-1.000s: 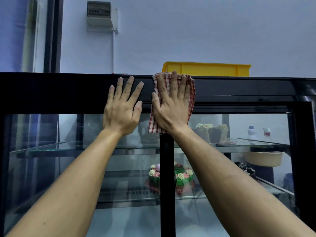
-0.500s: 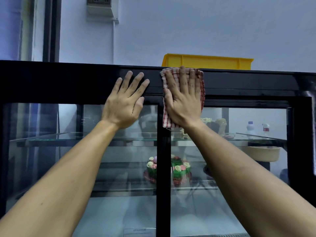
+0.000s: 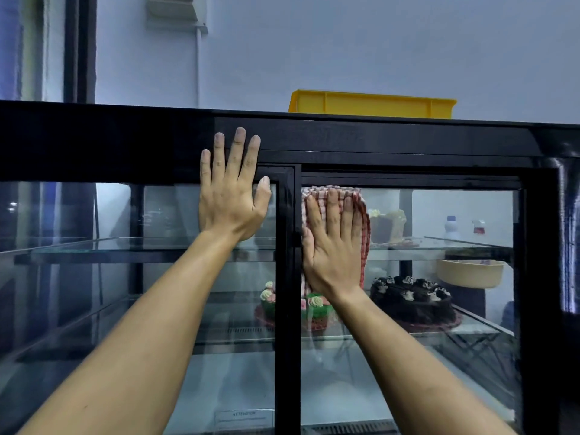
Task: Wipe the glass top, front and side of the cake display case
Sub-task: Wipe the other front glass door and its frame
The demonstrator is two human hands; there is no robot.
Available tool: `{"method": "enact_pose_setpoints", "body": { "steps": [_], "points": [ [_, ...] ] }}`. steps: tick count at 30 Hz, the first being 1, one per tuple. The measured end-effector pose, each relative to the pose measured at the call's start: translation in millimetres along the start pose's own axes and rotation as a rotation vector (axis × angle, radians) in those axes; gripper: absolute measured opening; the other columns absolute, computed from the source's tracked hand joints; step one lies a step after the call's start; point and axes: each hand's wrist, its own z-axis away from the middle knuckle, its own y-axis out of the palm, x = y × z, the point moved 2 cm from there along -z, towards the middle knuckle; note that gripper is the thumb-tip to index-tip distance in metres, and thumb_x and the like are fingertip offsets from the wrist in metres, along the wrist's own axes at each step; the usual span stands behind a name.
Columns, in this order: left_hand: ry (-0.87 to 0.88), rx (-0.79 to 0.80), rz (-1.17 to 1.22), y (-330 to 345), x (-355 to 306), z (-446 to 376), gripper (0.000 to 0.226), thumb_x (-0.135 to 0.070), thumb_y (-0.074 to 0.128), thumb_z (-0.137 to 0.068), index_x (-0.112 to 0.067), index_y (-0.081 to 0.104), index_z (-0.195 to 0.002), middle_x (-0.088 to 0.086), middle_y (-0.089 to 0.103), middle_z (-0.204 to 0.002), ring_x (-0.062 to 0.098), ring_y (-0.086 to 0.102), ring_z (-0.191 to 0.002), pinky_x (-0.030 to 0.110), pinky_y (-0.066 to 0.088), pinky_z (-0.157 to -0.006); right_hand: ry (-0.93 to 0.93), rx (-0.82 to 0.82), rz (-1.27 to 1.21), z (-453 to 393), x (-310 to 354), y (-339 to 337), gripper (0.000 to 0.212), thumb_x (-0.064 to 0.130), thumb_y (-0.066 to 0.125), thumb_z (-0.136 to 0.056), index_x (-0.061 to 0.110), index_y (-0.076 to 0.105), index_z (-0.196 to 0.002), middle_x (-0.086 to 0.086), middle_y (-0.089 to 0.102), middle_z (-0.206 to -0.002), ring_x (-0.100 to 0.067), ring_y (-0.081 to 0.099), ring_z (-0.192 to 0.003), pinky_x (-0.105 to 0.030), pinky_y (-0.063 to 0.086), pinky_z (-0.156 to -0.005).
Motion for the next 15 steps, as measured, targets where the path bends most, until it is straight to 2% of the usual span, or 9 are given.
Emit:
{"method": "enact_pose_setpoints", "body": {
  "steps": [7,9,12,15],
  "points": [
    [0.010,-0.022,-0.027,1.1,0.5,2.3,0.072,-0.047,0.033,-0.103,-0.022,0.014,-0.168,0.003,0.005,-0.176,0.030,-0.002,-0.162,0.051,-0.003,-0.130,-0.026,0.011,0.018,-35.3,-6.1,-7.6,0.066,0.045,0.025,-0.106,0.029,0.006,-0.167,-0.012,-0.007,-0.174,-0.032,-0.011,-0.160,-0.052,-0.007,-0.129],
    [0.036,-0.026,-0.028,2.4,0.4,3.3,0.072,-0.046,0.034,-0.103,-0.020,0.015,-0.168,0.003,0.006,-0.176,0.029,-0.001,-0.162,0.052,-0.003,-0.130,-0.011,-0.003,0.002,-44.0,-4.7,-8.5,0.064,0.044,0.023,-0.107,0.031,0.003,-0.166,-0.011,-0.007,-0.174,-0.031,-0.011,-0.160,-0.052,-0.005,-0.129],
    [0.128,-0.027,-0.020,4.5,-0.9,5.0,0.067,-0.040,0.036,-0.104,-0.021,0.020,-0.167,0.002,0.012,-0.175,0.028,0.005,-0.162,0.054,0.002,-0.130,0.006,-0.045,0.035,-35.7,0.1,-3.5,0.061,0.043,0.023,-0.109,0.030,0.009,-0.167,-0.010,-0.002,-0.174,-0.033,-0.007,-0.160,-0.053,0.001,-0.129],
    [0.137,-0.043,-0.015,3.1,-0.9,4.8,0.063,-0.038,0.036,-0.106,-0.024,0.024,-0.166,0.001,0.017,-0.174,0.029,0.009,-0.161,0.054,0.005,-0.130,-0.049,-0.040,0.016,-38.1,-0.2,-3.4,0.060,0.041,0.025,-0.109,0.027,0.014,-0.167,-0.011,0.001,-0.174,-0.035,-0.004,-0.160,-0.055,0.003,-0.129]
  ]
}}
